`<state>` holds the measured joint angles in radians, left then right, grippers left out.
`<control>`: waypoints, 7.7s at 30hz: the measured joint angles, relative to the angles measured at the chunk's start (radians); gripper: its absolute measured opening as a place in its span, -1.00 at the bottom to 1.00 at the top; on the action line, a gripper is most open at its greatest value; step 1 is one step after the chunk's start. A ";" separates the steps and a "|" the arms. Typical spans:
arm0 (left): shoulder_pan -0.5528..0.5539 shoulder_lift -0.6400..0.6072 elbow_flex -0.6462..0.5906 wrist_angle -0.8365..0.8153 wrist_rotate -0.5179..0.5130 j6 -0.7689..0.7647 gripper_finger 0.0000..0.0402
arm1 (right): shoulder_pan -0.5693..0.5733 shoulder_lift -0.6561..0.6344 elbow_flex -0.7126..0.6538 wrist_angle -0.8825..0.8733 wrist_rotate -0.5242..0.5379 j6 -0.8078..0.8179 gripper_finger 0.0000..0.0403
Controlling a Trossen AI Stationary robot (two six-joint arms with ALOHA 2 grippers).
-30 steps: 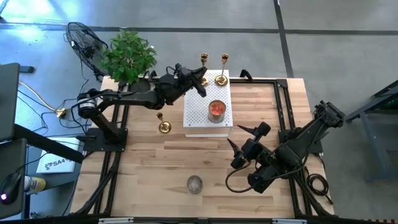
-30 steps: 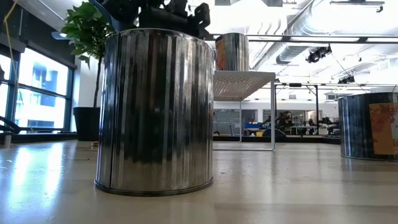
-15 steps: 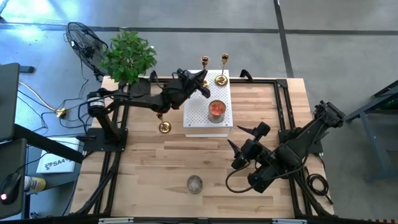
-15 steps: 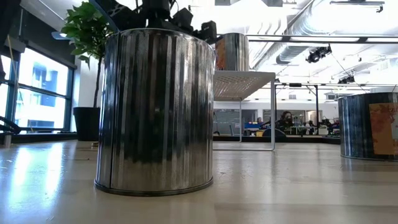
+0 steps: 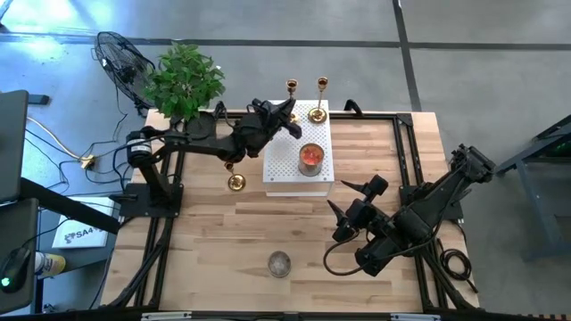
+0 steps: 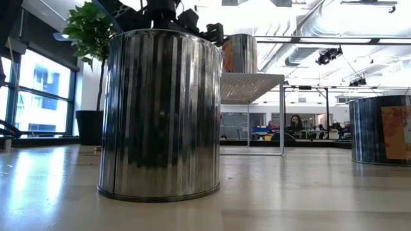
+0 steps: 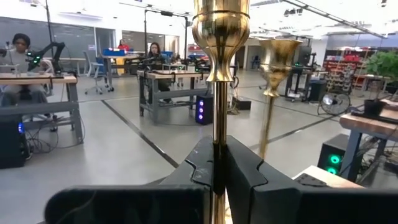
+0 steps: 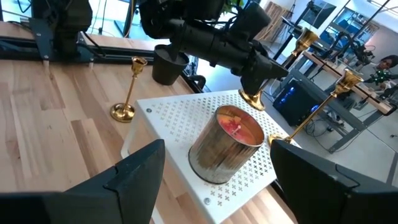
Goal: Pick & Place candle stick holders
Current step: Put the bottom golden candle holder on the shelf, then put the bottom middle brown candle on the shelf
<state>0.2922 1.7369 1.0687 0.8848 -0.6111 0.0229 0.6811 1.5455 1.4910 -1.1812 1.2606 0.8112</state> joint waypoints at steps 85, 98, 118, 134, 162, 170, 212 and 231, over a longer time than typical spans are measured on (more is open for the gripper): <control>0.105 0.167 -0.001 0.075 0.225 -0.073 -0.80 | 0.000 0.000 -0.002 0.018 -0.046 -0.007 0.42; 0.104 0.164 -0.001 0.075 0.197 -0.072 -0.79 | 0.000 0.000 -0.001 0.018 -0.061 -0.005 0.42; 0.105 0.164 0.000 0.086 0.270 -0.073 -0.79 | 0.000 0.000 0.000 0.016 -0.060 -0.004 0.42; 0.107 0.163 0.000 0.085 0.288 -0.107 -0.66 | 0.000 0.000 0.000 0.016 -0.067 0.000 0.42; 0.076 0.162 0.000 0.003 0.268 0.017 0.46 | 0.000 0.000 0.000 0.018 -0.089 0.001 0.42; 0.031 0.077 0.001 -0.063 0.064 0.187 0.46 | 0.000 0.000 0.000 0.018 -0.090 0.001 0.42; -0.320 -0.668 0.000 -1.199 0.137 0.116 0.46 | 0.000 0.000 -0.001 -0.027 -0.103 0.019 0.42; -0.373 -0.760 0.000 -1.684 0.353 -0.153 0.46 | -0.029 0.000 -0.002 0.006 -0.103 0.029 0.42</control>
<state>-0.0803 0.9768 1.0683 -0.7997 -0.2585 -0.1297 0.6525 1.5452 1.4895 -1.1748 1.1571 0.8402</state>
